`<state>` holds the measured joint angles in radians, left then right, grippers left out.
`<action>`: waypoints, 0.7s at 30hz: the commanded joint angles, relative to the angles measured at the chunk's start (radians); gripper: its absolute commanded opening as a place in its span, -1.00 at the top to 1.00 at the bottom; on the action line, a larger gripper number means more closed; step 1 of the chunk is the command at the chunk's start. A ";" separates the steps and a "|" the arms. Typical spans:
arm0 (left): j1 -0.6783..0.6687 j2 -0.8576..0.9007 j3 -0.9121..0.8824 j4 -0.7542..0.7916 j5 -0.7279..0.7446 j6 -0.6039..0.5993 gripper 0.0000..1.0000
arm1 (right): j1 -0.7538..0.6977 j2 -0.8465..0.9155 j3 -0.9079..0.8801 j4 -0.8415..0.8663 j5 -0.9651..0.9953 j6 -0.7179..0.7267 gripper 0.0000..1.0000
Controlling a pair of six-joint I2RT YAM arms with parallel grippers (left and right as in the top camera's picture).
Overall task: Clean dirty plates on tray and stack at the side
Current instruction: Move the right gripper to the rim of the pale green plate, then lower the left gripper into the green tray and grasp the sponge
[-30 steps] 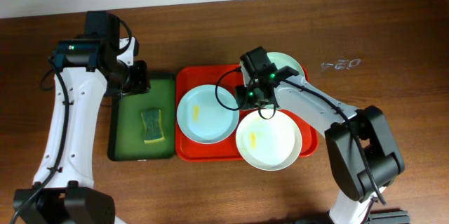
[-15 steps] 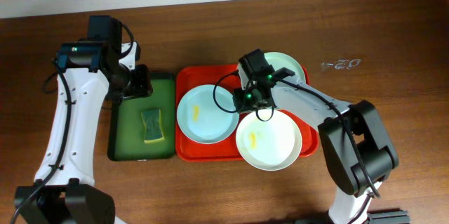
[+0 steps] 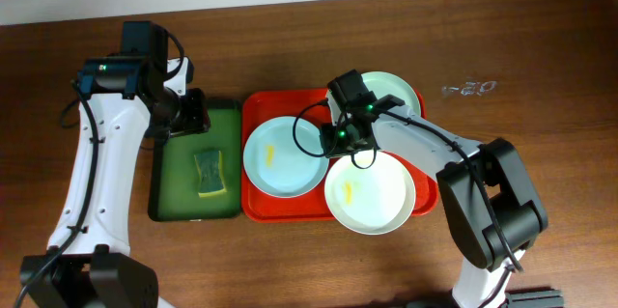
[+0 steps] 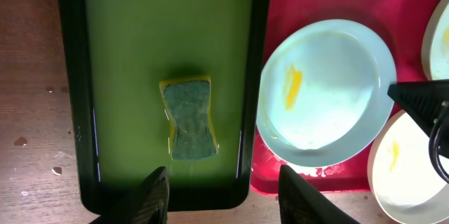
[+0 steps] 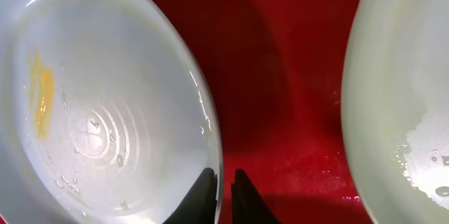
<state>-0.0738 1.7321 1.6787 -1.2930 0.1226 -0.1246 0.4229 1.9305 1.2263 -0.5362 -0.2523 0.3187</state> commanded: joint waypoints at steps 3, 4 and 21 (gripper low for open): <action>-0.002 0.010 -0.008 0.002 0.000 0.002 0.04 | 0.031 0.008 -0.013 0.015 0.002 0.012 0.75; -0.002 0.010 -0.008 0.002 0.000 0.002 0.04 | 0.031 0.008 -0.013 0.015 0.002 0.012 0.76; -0.002 0.020 -0.041 -0.012 0.000 0.002 0.15 | 0.027 0.008 -0.014 0.027 0.055 0.012 0.92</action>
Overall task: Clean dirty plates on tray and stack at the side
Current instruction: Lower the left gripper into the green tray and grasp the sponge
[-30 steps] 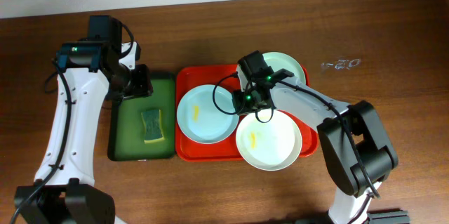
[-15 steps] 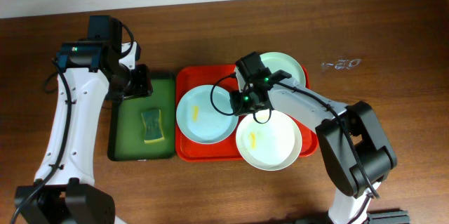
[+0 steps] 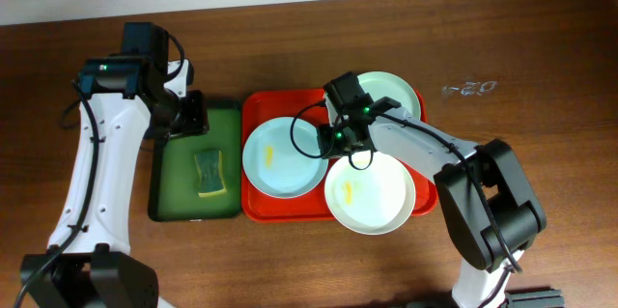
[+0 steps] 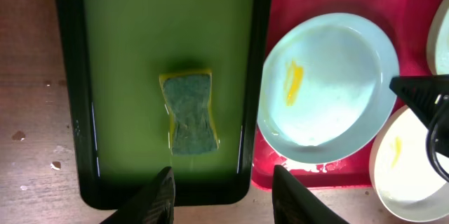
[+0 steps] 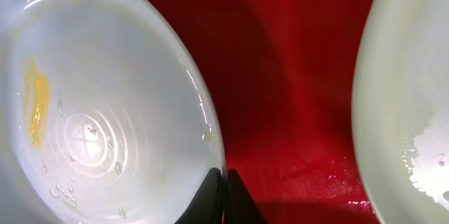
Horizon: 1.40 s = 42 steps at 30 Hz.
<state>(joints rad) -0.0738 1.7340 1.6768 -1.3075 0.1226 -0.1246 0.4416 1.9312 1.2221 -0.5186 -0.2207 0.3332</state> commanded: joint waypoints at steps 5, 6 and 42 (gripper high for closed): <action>-0.002 0.020 -0.272 0.162 0.000 -0.070 0.23 | 0.008 0.007 -0.010 0.015 0.023 -0.002 0.92; -0.002 0.020 -0.306 0.190 0.000 -0.070 0.22 | 0.008 0.007 -0.010 0.018 0.023 -0.002 0.92; -0.051 0.117 -0.450 0.391 -0.172 -0.067 0.33 | 0.009 0.007 -0.010 0.022 0.023 -0.002 0.91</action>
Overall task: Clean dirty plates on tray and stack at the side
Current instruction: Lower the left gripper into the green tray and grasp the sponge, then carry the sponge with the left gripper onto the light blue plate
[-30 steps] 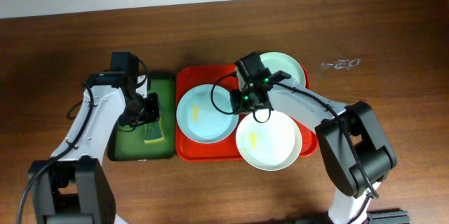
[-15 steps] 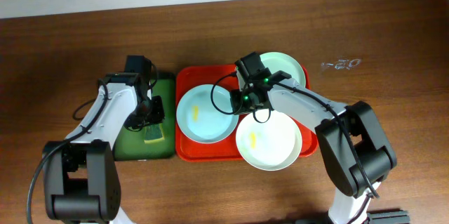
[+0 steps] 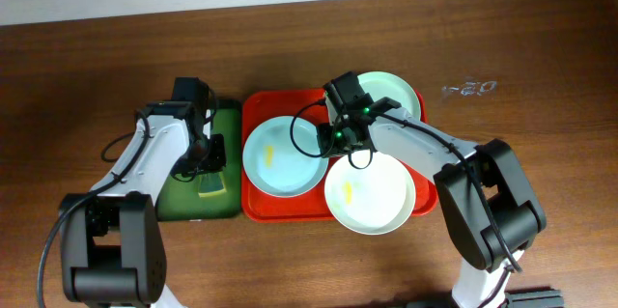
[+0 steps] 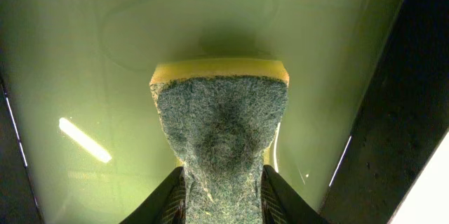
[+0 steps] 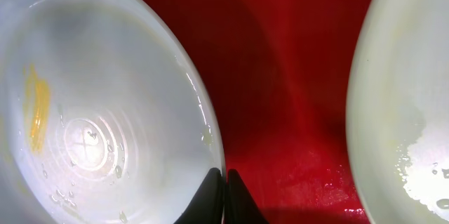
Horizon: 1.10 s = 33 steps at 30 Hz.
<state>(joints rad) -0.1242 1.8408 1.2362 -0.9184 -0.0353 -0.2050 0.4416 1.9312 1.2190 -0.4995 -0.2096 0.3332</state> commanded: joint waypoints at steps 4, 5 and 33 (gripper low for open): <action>0.000 0.011 -0.009 0.003 -0.014 0.013 0.29 | 0.009 0.007 -0.007 0.003 0.011 -0.002 0.90; 0.000 0.011 -0.010 0.003 -0.014 0.013 0.29 | 0.009 0.007 -0.007 0.003 0.011 -0.002 0.90; 0.000 0.007 -0.071 0.111 -0.014 0.013 1.00 | 0.009 0.007 -0.007 0.003 0.011 -0.002 0.90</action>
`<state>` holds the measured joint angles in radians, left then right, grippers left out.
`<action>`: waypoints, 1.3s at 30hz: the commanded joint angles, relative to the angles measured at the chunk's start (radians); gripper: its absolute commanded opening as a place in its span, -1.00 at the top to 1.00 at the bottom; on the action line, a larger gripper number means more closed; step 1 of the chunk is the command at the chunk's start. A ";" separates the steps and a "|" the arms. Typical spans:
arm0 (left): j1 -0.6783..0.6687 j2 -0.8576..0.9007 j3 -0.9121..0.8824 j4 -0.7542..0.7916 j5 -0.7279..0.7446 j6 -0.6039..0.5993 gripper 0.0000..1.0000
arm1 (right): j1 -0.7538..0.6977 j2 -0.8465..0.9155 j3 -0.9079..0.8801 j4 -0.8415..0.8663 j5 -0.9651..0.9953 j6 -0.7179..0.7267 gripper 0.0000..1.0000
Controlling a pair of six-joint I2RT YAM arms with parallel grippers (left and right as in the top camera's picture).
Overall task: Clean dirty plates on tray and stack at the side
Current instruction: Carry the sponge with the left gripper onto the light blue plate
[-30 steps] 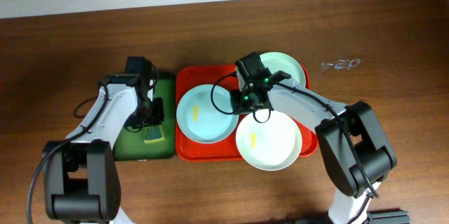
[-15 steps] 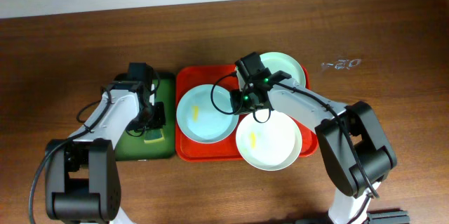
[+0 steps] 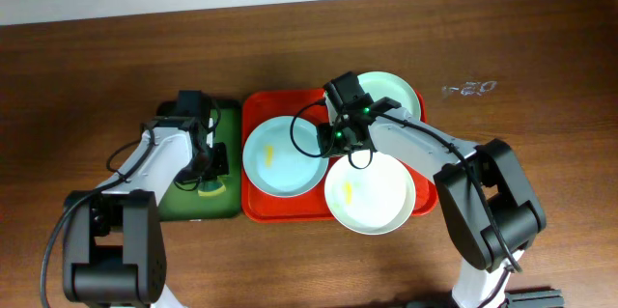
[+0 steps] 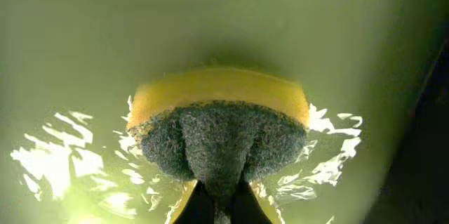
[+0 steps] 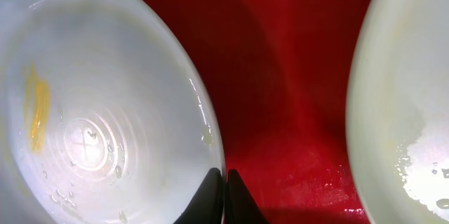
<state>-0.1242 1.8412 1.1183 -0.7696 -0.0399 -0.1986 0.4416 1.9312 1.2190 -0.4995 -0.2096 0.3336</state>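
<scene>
On the red tray (image 3: 266, 110) lie a pale blue plate (image 3: 282, 156) and a cream plate (image 3: 370, 193), each with a yellow smear, plus a pale green plate (image 3: 391, 96) at the back. My right gripper (image 3: 334, 138) is shut on the blue plate's right rim; the wrist view has its fingertips (image 5: 224, 185) pinching that rim (image 5: 210, 133). My left gripper (image 3: 209, 159) is down in the green tray, shut on the yellow sponge (image 4: 217, 129), whose dark scouring side bulges between the fingers (image 4: 219, 206).
The black-rimmed tray (image 3: 179, 202) of green liquid lies left of the red tray, touching it; the liquid (image 4: 63, 161) ripples round the sponge. The cream plate (image 5: 407, 97) overhangs the red tray's front right corner. Bare wooden table (image 3: 541, 47) spreads to the right.
My left gripper's fingers stood either side of the sponge; now they have shut and squeeze it, and the liquid ripples. The right gripper and the plates have not moved.
At first my left gripper hung open high over the green tray, and the right jaws stood slightly apart at the blue plate's rim. The right then shut on the rim and stayed. The left came down round the sponge and now pinches it.
</scene>
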 commanded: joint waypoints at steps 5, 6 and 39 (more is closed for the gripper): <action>0.000 -0.024 0.404 -0.217 -0.081 0.040 1.00 | 0.009 0.007 -0.007 0.003 0.011 -0.003 0.90; -0.001 -0.024 0.415 -0.216 -0.080 0.040 1.00 | 0.009 0.007 -0.007 0.003 0.011 -0.003 0.91; -0.213 0.160 0.381 -0.132 0.154 -0.025 1.00 | 0.009 0.007 -0.007 0.032 0.011 -0.003 0.92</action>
<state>-0.3496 1.9957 1.5051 -0.8970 0.0975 -0.2104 0.4416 1.9312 1.2179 -0.4686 -0.1993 0.3332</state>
